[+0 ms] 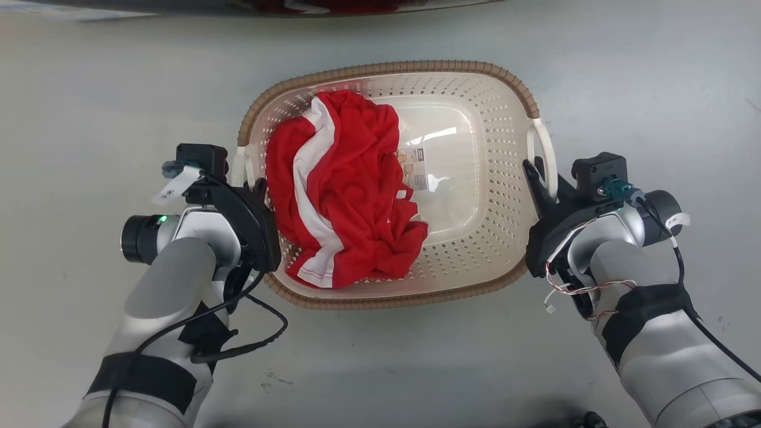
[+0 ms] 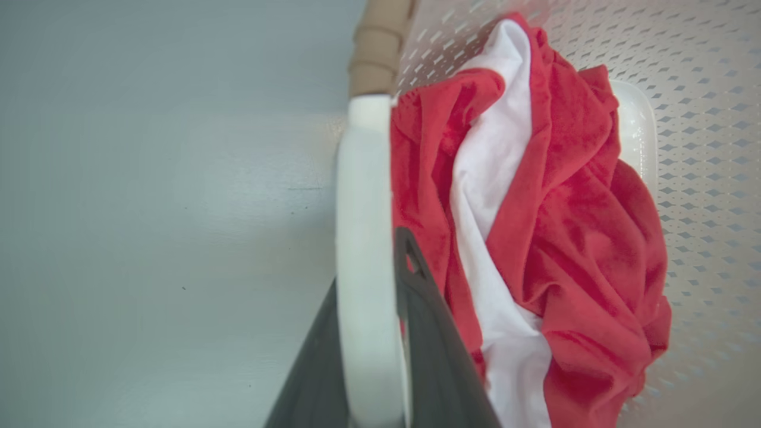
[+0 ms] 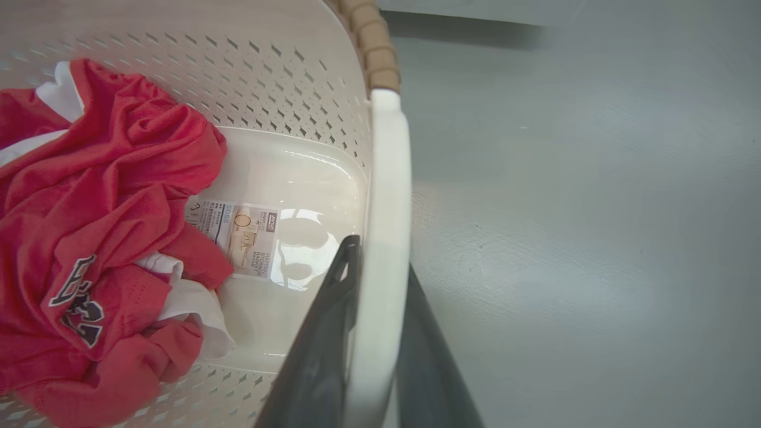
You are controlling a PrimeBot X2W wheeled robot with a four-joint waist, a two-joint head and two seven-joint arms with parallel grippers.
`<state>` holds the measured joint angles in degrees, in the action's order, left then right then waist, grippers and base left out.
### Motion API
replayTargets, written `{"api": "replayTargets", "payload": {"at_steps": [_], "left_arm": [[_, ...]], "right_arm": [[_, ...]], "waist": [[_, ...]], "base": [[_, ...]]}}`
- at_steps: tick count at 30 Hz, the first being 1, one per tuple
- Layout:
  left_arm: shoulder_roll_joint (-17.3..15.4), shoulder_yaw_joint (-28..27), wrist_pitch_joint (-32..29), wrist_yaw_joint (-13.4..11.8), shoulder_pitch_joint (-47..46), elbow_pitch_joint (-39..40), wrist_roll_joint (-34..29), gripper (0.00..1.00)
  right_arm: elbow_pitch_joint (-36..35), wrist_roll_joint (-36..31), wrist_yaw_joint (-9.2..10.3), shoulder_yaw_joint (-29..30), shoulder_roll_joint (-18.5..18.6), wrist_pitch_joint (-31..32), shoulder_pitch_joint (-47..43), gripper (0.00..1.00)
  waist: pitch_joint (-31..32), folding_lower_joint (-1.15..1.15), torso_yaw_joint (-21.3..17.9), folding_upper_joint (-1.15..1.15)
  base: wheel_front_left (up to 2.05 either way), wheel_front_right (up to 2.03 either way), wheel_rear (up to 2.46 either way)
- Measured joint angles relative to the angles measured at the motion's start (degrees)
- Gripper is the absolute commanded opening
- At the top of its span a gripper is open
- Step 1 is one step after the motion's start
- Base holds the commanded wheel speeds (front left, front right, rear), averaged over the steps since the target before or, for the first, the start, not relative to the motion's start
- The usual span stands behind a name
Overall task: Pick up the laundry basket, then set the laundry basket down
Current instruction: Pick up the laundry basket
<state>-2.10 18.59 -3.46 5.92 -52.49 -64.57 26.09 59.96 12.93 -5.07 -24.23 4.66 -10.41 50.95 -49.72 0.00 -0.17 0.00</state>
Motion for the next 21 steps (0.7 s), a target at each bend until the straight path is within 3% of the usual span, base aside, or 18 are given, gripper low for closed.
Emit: {"api": "replayTargets", "payload": {"at_steps": [21], "left_arm": [[1.4,-0.9,-10.2,1.2,-3.2,-7.2,5.5,0.0]], "right_arm": [[8.5,4.1,-2.08,-0.7,-1.3,5.1,1.7,0.0]], "waist": [[11.4,-0.01,0.1,0.0]], "base": [[0.0,0.0,0.0]]}}
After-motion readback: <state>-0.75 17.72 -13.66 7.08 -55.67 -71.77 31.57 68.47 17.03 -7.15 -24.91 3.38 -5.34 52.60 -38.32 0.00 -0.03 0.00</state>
